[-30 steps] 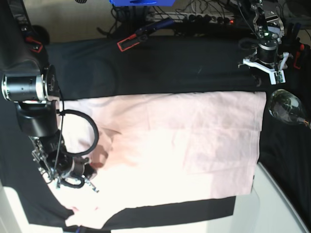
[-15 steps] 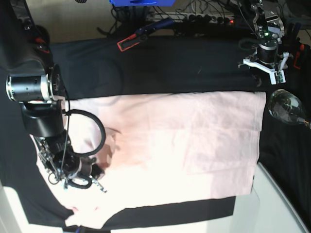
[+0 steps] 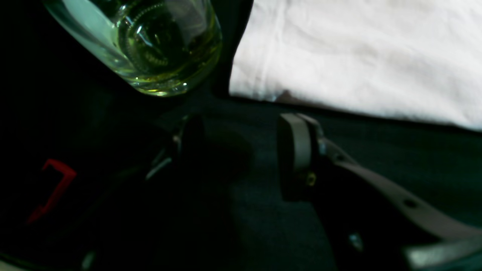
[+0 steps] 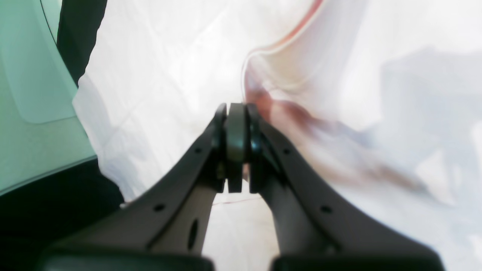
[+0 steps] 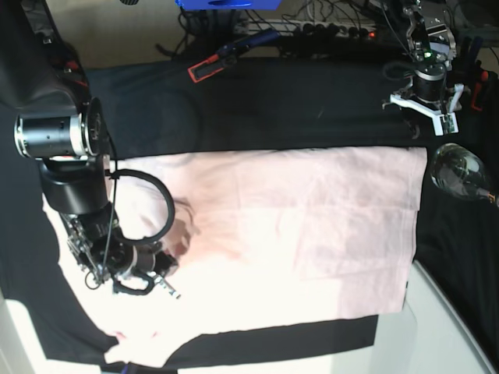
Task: Fold the T-shirt properly
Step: 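Slide the right gripper along the folded sleeve toward the hem, pressing it, then raise the right gripper and withdraw it from the shirt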
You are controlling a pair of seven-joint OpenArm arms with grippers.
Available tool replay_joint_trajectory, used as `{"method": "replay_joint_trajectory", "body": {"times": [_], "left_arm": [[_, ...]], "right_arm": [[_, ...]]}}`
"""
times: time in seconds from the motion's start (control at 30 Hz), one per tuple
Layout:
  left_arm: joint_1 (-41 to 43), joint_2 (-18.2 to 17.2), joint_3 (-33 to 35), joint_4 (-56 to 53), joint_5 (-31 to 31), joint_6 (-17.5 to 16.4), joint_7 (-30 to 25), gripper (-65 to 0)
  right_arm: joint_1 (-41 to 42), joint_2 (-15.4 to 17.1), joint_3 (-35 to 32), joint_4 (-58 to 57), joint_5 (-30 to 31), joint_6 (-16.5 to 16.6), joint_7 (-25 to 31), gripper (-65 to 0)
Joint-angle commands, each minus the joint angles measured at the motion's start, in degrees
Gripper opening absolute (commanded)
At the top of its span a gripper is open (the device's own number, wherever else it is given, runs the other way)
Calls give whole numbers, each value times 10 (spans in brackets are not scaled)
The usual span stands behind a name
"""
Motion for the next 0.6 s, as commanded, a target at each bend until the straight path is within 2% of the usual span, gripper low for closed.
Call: {"method": "replay_joint_trajectory", "body": {"times": [0.0,0.13,0.2,0.23,0.33,0.4,0.47,0.57], "left_arm": [[-1,-8,-4,7,-3,3,-12,-349],[-1,-8,-4,7,-3,3,-12,-349],[-1,-8,-4,7,-3,3,-12,-349],[-1,-8,-4,7,-3,3,-12,-349],[-1,-8,-4,7,-3,3,-12,-349],[-1,-8,-4,7,-3,3,-12,-349],[0,-8,-4,7,-3,3,-12,-349],[0,-8,-4,7,-3,3,-12,-349]], "right_arm": [[21,1,0,9,8,7,0,-647],[15,-1,2,14,8,8,0,-646],[16,-6,-1,14,8,8,-4,-612],[16,-7,2,14,8,8,-12,-572],[17,-14,3,15,8,8,-24,-386],[14,-16,4,25,9,8,-22,-309],[2,-16,4,61,9,11,-25,-312],[-35,-10,2,189,5,55,-56,-326]]}}
